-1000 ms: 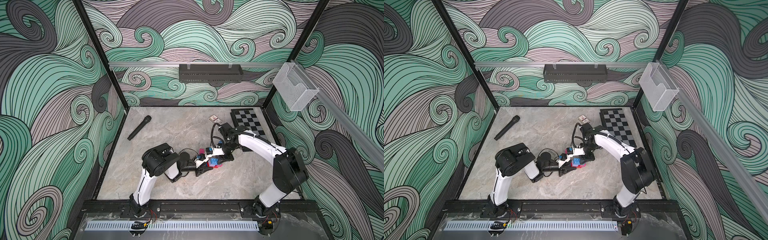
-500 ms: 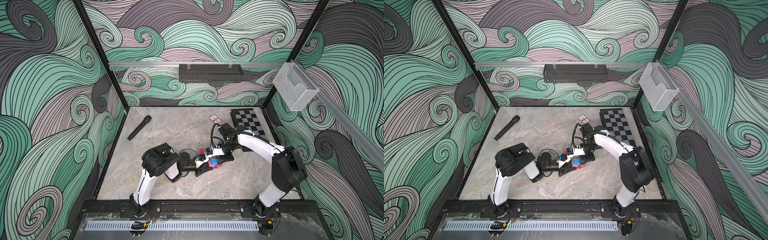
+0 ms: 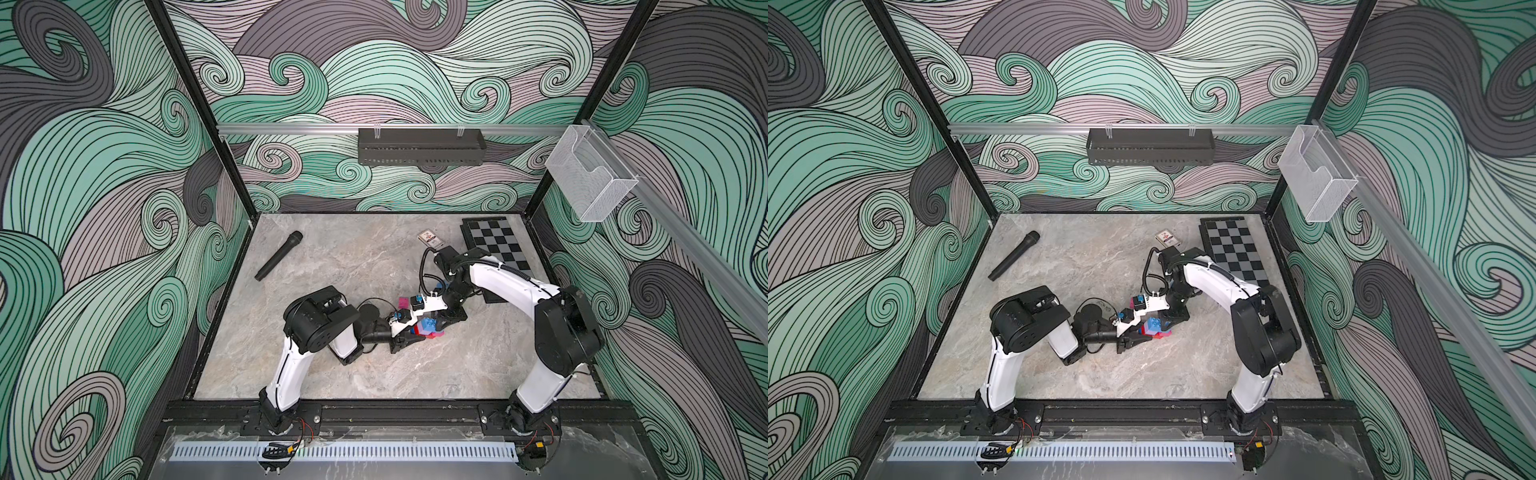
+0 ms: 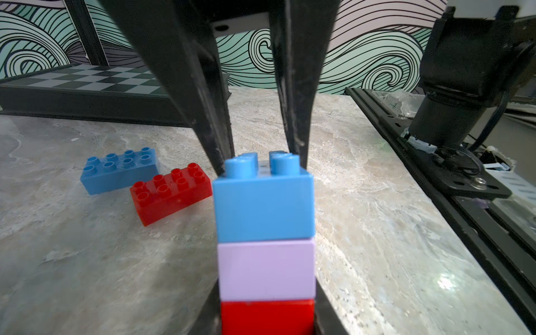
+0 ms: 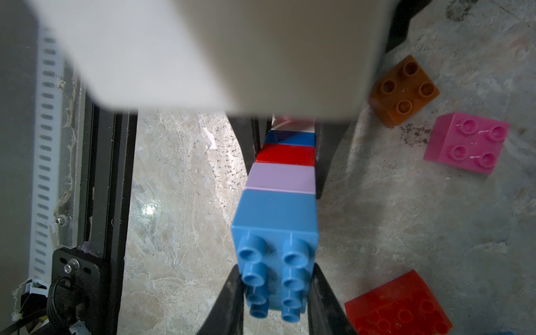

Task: Assemble the letter p with lego
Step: Assemble the lego brick with the lego brick.

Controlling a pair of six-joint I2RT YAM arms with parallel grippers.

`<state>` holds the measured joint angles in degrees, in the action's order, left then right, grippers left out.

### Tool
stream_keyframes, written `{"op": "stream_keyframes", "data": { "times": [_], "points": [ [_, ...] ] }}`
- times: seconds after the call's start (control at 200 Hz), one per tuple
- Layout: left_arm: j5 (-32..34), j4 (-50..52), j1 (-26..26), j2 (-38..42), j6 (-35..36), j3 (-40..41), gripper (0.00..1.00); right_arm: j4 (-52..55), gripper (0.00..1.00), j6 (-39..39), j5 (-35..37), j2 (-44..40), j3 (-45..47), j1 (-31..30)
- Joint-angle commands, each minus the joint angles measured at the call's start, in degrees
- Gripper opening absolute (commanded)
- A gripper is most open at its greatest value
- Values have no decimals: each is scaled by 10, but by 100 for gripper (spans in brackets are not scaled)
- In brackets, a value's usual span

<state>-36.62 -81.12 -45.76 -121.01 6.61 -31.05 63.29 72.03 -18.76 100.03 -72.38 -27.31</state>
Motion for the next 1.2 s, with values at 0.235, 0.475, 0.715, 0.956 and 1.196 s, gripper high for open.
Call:
{"op": "stream_keyframes", "data": {
  "times": [0.235,0.475,0.715,0.956,1.196],
  "points": [
    [-6,15,5,-26,-57,-9,0,-46,0,-14,-70,29,28,-38],
    [-6,15,6,-27,-58,-9,0,-80,0,-46,-77,24,54,-50],
    [-6,15,6,-27,-60,-10,0,-113,0,-77,-79,25,75,-66],
    [-6,15,7,-26,-59,-10,0,-124,0,-92,-80,29,83,-78],
    [-6,14,7,-26,-60,-9,0,-126,0,-95,-80,37,84,-86]
  ]
}}
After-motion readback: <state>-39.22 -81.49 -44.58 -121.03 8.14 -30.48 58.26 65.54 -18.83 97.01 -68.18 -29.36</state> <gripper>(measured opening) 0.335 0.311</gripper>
